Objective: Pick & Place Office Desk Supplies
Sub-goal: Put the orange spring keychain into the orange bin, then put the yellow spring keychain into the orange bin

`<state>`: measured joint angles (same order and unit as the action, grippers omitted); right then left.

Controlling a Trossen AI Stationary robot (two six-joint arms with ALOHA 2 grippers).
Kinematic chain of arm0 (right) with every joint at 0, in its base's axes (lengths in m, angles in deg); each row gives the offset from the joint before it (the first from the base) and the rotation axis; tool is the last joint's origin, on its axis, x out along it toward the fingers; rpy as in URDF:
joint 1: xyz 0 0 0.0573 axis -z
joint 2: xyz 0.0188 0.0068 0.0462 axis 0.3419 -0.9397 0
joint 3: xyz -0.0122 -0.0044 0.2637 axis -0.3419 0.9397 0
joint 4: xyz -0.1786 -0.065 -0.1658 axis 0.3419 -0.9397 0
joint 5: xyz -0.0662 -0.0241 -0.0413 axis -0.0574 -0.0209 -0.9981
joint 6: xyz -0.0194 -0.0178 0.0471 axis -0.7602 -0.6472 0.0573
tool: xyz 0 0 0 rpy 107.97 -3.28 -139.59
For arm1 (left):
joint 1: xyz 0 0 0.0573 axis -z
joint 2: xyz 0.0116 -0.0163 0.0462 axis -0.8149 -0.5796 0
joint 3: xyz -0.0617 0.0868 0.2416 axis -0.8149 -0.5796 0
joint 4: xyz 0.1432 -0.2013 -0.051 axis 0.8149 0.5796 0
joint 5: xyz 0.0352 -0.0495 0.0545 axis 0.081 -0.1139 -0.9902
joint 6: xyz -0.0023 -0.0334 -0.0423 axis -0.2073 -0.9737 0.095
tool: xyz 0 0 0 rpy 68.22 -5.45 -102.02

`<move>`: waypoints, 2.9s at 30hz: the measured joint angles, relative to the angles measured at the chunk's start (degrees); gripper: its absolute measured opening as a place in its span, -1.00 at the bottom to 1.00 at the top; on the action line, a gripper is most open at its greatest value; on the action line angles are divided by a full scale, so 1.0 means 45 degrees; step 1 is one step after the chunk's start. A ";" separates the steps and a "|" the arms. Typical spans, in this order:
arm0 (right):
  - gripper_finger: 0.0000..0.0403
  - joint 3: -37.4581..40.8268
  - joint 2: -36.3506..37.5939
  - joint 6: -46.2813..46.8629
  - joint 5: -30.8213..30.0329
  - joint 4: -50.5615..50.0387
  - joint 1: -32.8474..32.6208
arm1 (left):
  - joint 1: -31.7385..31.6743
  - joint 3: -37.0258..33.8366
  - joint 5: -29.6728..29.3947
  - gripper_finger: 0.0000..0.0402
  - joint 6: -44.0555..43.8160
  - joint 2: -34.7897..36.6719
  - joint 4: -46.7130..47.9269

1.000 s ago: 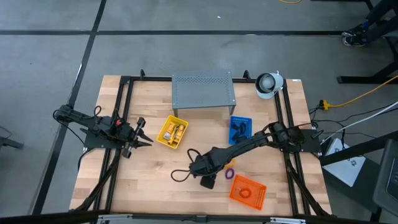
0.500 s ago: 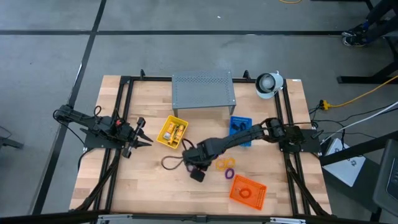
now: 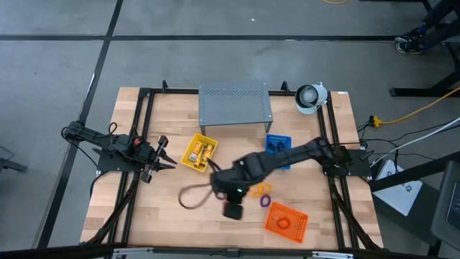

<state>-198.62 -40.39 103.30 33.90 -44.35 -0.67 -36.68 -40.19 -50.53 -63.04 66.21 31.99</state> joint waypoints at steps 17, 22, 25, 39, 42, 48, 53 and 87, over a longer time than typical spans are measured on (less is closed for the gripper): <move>-0.98 0.4455 0.0895 0.1556 0.0680 -0.2207 -0.3716 | 0.0001 -0.0003 0.0002 -0.69 0.0000 0.0000 -0.0002; -0.98 0.7445 0.2228 0.4130 0.0952 0.1247 -0.4237 | 0.0000 0.0000 -0.0003 -0.67 0.0000 0.0000 0.0001; -0.98 0.9005 0.3452 0.5968 0.0466 0.2601 -0.4265 | 0.0001 -0.0002 -0.0001 -0.66 0.0000 0.0000 0.0003; -0.99 1.4123 0.6528 0.9951 0.0017 0.7110 -0.4722 | 0.0000 -0.0001 0.0002 -0.67 0.0000 0.0000 0.0000; -0.99 1.4666 0.6528 1.0041 -0.0141 0.7812 -0.4638 | 0.0000 0.0000 0.0002 -0.68 0.0000 0.0000 0.0000; -0.99 1.5402 0.6528 1.0273 -0.0136 0.8139 -0.4561 | 0.0000 -0.0003 0.0002 -0.68 0.0000 0.0000 0.0000; -0.84 1.5453 0.6528 1.0767 -0.0181 0.7914 -0.4600 | 0.0000 0.0000 0.0002 -0.66 0.0000 0.0000 0.0000; -0.14 1.2917 0.6619 0.6676 -0.3078 0.7961 -0.0332 | 0.0000 0.0000 0.0002 -0.67 -0.0002 0.0000 0.0005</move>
<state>-140.49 -10.60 133.34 20.05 -8.53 -2.16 -36.68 -40.19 -50.52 -63.05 66.21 32.01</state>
